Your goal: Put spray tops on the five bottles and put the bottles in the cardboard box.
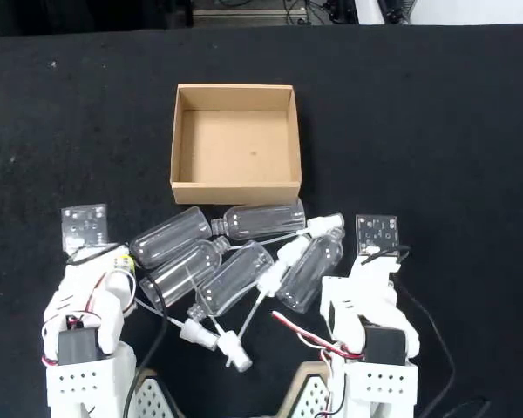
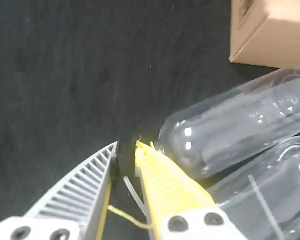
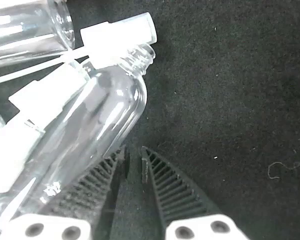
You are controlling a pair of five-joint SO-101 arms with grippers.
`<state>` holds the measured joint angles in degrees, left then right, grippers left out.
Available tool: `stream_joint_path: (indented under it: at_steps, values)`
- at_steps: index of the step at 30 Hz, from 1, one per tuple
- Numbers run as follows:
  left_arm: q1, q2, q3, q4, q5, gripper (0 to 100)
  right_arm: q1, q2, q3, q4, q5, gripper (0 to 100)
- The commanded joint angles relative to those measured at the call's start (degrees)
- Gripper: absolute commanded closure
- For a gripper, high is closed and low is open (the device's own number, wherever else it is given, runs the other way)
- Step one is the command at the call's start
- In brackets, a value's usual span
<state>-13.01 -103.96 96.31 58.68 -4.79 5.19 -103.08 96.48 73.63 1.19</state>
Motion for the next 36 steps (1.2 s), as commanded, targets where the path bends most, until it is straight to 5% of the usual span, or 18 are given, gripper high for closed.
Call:
stream_joint_path:
  at_steps: [1, 8, 15, 26, 36]
  values:
    - [-0.13, -0.53, -3.38, -2.64, -15.47, 95, 1.23, -5.67, -0.04, 1.32, 0.26, 98.7]
    - [0.57, -0.09, -20.88, -2.55, -18.81, 94, 1.23, -5.67, -0.04, 1.32, 0.26, 98.7]
    - [0.48, 10.02, -31.43, 2.55, -18.55, 71, 1.23, -5.67, -0.04, 1.32, 0.26, 98.7]
    - [0.84, 45.19, -46.55, 7.56, -26.29, 72, 1.23, -5.67, -0.04, 1.32, 0.26, 98.7]
    - [9.71, 64.35, -51.38, 7.47, -37.1, 72, 1.23, -5.67, -0.04, 1.32, 0.26, 98.7]
